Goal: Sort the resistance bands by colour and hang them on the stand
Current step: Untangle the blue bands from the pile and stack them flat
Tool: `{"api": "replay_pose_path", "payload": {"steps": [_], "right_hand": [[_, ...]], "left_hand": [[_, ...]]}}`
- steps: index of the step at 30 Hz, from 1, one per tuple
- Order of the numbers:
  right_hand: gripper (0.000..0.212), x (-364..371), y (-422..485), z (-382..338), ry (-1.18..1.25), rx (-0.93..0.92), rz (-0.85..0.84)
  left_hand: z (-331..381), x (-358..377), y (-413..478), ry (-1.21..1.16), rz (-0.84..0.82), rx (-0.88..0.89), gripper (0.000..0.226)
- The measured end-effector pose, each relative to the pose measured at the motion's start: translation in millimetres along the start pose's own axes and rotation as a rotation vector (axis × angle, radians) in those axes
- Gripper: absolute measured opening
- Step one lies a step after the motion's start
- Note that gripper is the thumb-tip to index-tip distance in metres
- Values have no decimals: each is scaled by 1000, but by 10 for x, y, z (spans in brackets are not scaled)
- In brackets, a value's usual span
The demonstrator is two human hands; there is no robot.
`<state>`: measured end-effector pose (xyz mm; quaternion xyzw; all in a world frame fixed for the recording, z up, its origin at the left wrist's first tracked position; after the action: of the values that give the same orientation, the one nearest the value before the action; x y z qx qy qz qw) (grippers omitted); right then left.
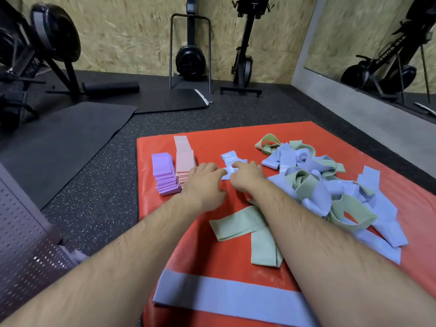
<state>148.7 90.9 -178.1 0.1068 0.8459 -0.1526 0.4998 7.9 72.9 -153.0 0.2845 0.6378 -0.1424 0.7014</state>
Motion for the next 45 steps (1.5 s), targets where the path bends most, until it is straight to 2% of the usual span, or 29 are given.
{"api": "replay_pose_path", "payload": {"steps": [4,5,8,12,16,20,23,26,28,30,32,35,40,43,45], "right_hand": [[51,86,186,79,5,55,8],[47,56,164,45,36,19,27],[18,-90,50,-71,211,-132,61],[23,-516,-333,-235,265,-313,199],[33,-977,-970,-295,409,-447,325],[49,-1187,-1675,-249,724,-434,242],[50,-1193,-1985,-111,888,-418,164],[43,-1178,-2205,27,826,-424,161],[33,-1173,-2303,93,836,-434,159],[19,-1195,-2375,114,826,-458,172],[7,-1249,-2431,103,768,-527,212],[11,-1272,-2469,65,705,-597,239],[10,-1180,-2407,20,648,-582,276],[6,-1090,-2373,-8,666,-557,174],[6,-1047,-2346,-23,723,-555,98]], "left_hand": [[-18,20,34,-10,-8,-10,55],[-28,14,35,-18,-9,-14,54],[-25,-45,24,-61,-9,-30,53],[-12,-267,-58,-131,49,-43,52],[75,-647,-260,-311,223,-3,60],[380,-998,-609,-486,265,238,77],[546,-1155,-845,-525,312,326,72],[635,-1300,-1056,-546,418,340,41],[692,-1378,-1174,-543,451,344,19],[727,-1444,-1256,-565,469,343,7],[729,-1501,-1288,-640,485,322,5],[680,-1563,-1276,-804,489,224,4],[535,-1442,-1168,-1059,318,-12,5],[530,-1397,-1138,-1165,224,45,6],[510,-1399,-1140,-1227,195,77,16]]}}
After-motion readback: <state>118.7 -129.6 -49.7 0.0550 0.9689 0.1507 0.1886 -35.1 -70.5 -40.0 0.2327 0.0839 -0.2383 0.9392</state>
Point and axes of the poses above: each hand's wrist, its own y-axis towards the middle knuckle, its own x-axis out of the palm, z = x × y, the point moved 7 cm from there along y, towards the middle knuckle, and after that the axes turned 9 degrees about y, right-handed, at the moved point
